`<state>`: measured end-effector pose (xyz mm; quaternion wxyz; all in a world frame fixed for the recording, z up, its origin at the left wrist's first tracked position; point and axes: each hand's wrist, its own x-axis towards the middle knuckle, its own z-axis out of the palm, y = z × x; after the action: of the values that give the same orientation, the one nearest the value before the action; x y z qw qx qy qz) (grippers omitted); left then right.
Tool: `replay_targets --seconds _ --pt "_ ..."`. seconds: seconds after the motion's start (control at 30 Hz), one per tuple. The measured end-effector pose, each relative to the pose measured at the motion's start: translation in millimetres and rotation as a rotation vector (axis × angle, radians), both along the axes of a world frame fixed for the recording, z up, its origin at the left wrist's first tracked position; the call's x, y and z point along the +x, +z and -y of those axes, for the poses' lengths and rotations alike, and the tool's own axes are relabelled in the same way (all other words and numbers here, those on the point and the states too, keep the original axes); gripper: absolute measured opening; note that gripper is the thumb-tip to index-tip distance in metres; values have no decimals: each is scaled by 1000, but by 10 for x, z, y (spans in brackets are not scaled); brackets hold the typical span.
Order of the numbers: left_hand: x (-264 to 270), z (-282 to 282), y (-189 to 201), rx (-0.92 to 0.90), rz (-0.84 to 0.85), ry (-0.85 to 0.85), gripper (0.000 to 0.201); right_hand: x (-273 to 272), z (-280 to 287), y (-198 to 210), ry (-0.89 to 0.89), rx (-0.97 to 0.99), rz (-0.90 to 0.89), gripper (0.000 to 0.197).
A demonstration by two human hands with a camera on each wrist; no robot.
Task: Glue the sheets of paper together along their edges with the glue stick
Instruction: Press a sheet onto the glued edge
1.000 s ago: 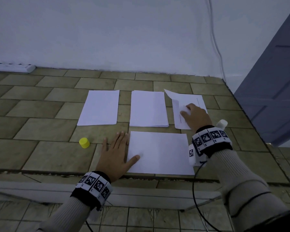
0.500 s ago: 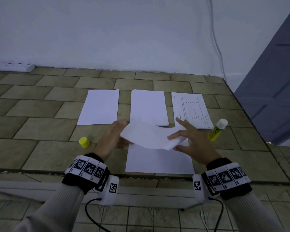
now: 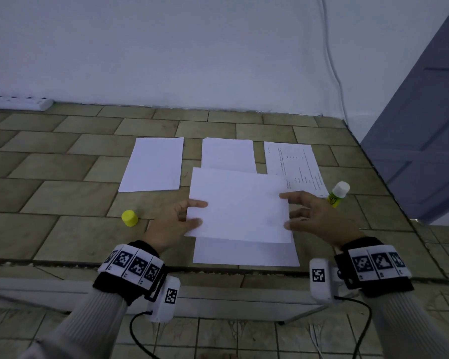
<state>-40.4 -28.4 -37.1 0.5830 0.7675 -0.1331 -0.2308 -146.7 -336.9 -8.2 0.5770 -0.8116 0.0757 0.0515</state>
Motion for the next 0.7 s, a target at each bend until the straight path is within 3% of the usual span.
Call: replay_targets --seconds 0.1,0.3,0.47,0.7 --pt "-38 5 -26 31 23 -42 31 -11 16 -60 -58 -75 -2 34" --pt "-115 65 -58 140 168 2 21 -51 -64 -129 -129 -344 34 23" --pt "-195 116 28 335 326 1 14 -64 -166 -110 -128 -510 37 23" --pt "-223 87 33 371 347 -32 20 -116 -211 -233 -142 -572 -20 29"
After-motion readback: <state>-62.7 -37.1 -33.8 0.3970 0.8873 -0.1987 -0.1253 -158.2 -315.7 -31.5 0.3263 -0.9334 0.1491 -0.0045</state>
